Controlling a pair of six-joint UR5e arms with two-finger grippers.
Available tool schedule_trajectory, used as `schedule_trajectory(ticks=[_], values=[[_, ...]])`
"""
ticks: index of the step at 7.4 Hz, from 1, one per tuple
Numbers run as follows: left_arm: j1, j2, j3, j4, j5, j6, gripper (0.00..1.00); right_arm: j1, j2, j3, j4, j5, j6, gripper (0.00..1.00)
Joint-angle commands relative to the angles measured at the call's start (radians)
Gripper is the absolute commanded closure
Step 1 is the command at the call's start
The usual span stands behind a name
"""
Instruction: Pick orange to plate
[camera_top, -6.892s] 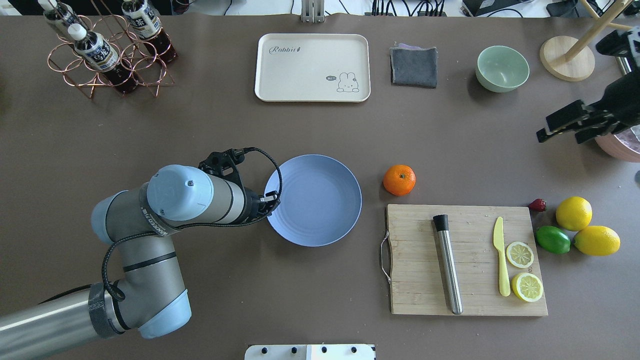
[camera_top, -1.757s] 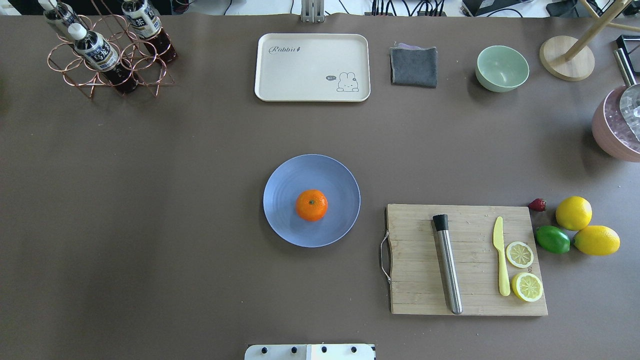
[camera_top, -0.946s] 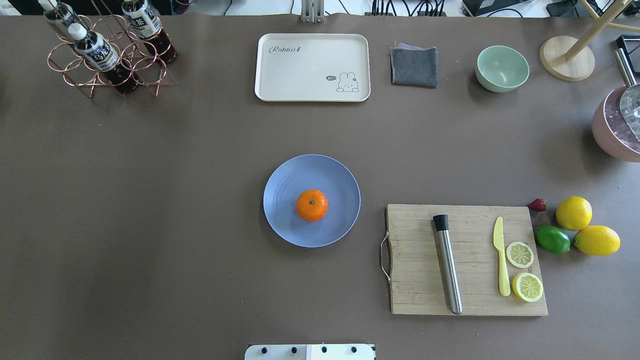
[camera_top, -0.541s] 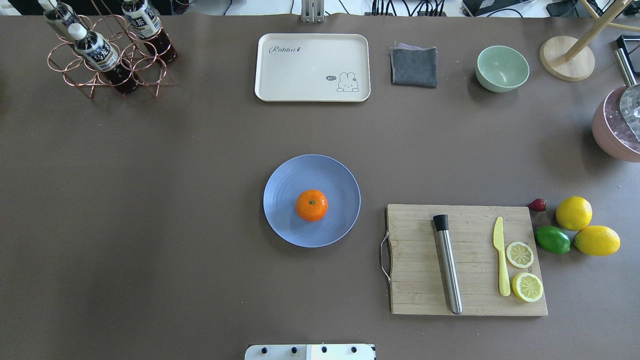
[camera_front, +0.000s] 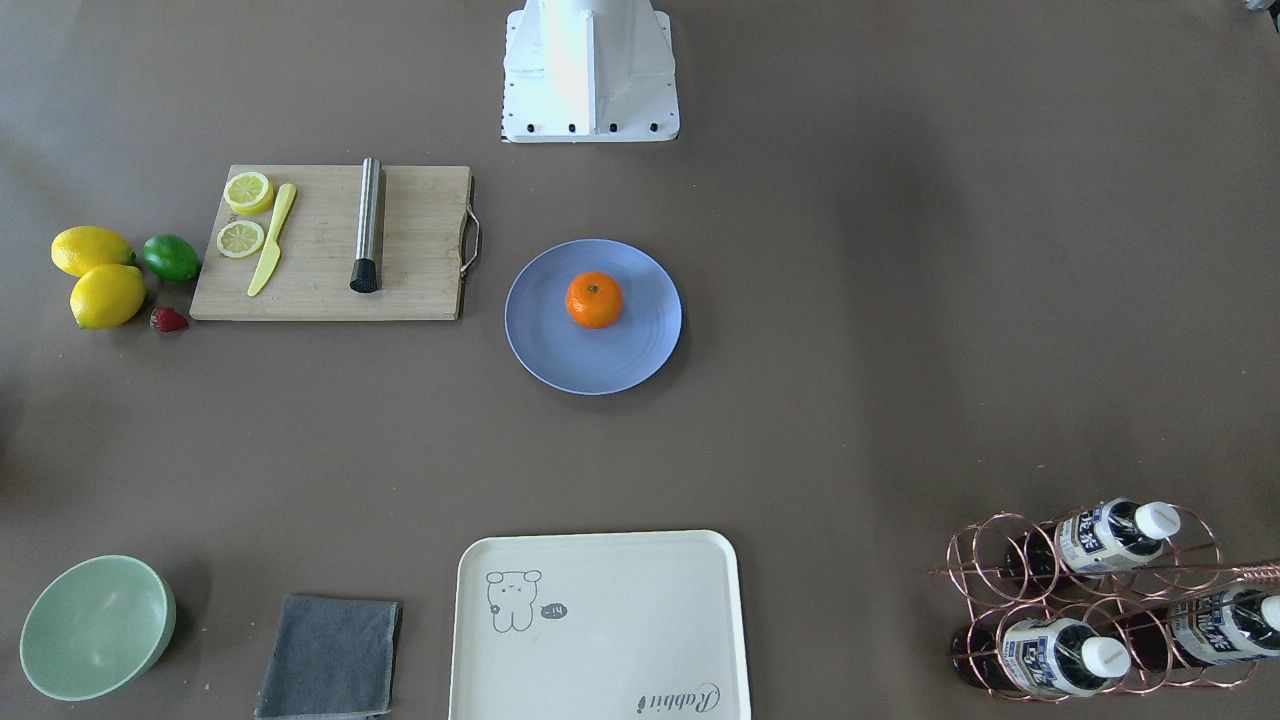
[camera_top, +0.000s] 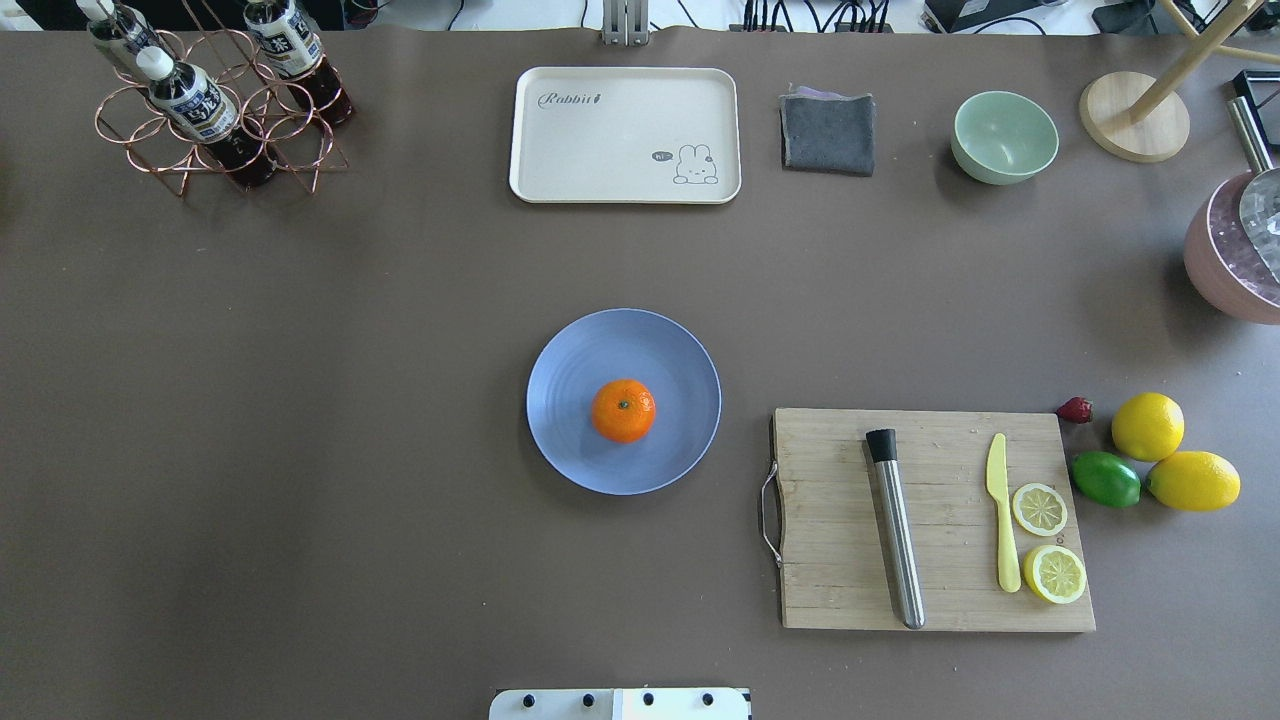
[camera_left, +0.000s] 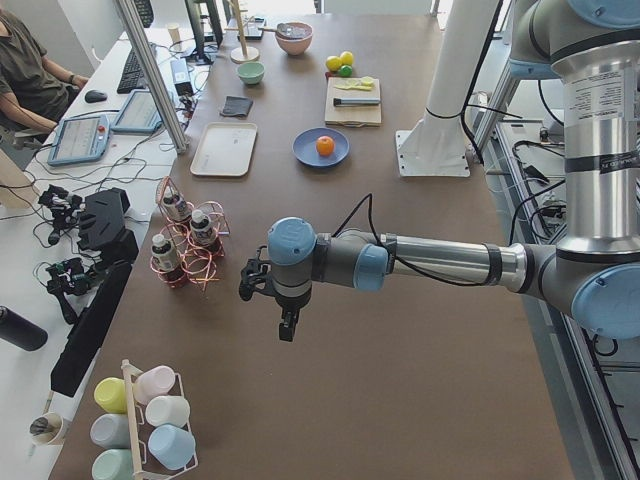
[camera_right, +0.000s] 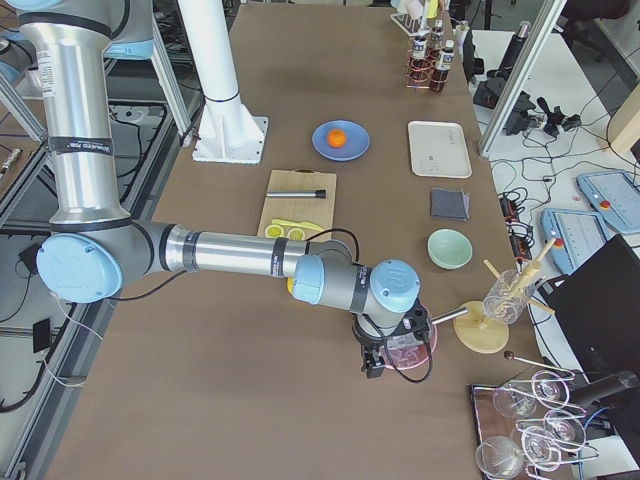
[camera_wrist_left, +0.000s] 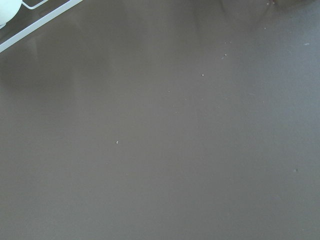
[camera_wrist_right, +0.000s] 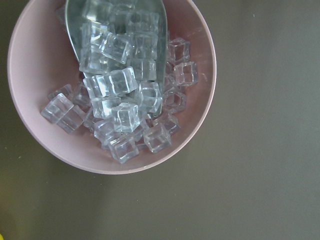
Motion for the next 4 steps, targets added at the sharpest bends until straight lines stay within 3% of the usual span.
schedule_trajectory(ticks=[1,4], values=[[0.0,0.001,0.0,-0.002,0.002,0.002,0.02,0.0,0.001,0.001,0.0,0.0,0.0,0.0],[0.0,0.001,0.0,-0.002,0.024,0.002,0.02,0.0,0.004,0.002,0.0,0.002,0.0,0.0]])
